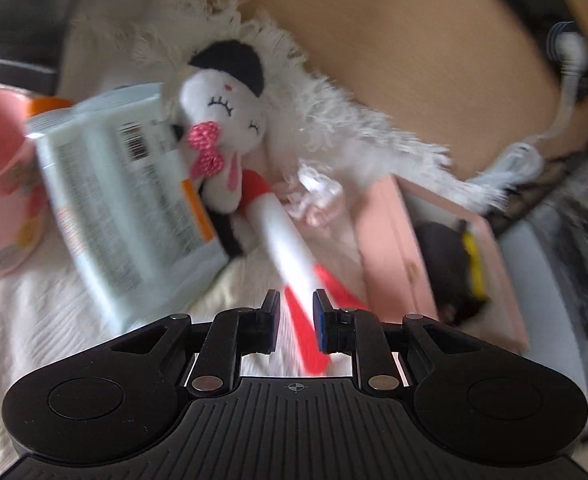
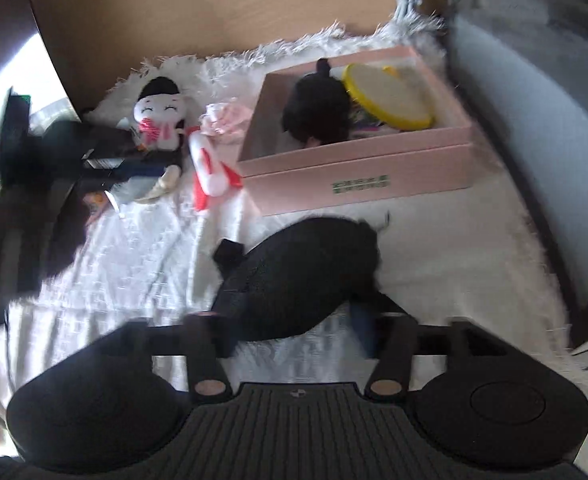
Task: Organize soft objects
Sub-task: 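Grasp the white foam stick with red tip with the left tool while the right tool holds the pouch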
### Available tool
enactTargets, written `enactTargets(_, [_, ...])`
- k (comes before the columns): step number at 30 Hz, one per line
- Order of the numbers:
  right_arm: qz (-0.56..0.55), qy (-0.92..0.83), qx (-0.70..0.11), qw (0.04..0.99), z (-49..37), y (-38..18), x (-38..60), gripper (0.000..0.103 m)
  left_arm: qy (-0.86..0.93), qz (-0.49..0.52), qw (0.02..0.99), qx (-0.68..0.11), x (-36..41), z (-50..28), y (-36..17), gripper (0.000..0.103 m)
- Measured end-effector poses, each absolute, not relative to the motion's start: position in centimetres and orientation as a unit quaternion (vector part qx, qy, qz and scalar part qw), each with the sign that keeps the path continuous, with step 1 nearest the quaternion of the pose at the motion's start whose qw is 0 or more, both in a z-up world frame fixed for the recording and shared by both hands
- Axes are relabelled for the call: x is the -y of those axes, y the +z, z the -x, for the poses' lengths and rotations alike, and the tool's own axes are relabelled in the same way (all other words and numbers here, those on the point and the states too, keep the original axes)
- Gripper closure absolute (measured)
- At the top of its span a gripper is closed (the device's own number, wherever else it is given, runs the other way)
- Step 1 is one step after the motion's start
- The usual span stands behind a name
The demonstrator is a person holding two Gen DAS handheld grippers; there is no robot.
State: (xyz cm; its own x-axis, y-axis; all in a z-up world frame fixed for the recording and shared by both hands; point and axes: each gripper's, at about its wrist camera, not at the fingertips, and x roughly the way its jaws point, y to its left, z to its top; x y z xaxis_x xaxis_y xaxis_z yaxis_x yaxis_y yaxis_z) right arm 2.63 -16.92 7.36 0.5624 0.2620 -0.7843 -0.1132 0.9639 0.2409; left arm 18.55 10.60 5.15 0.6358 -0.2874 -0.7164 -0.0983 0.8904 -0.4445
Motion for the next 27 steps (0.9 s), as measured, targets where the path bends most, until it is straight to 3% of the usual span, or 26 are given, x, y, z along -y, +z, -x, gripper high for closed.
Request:
enactTargets(9, [-0.064, 0.070, -0.461, 0.883, -1.6, 4.9, 17.0, 0.034, 0.009, 0.170, 0.886, -0.431, -7.7, -24.4, 4.2, 0.083])
enactTargets(17, [-0.107, 0.059, -0.454, 0.883, -1.4, 3.4, 18.2, 0.015, 0.035, 0.087, 0.897, -0.432, -5.8, -24.4, 4.0, 0.072])
enactTargets(22, [-0.086, 0.069, -0.452, 0.885, -1.4, 3.2, 17.3, 0.006, 0.046, 0.154, 0.882, -0.444, -7.3, -23.1, 4.0, 0.069])
enactTargets(27, [-0.058, 0.073, -0.449, 0.889, -1.3, 3.0, 16.3, 0.000, 0.044, 0.152, 0.877, -0.453, -6.8, -23.5, 3.7, 0.065])
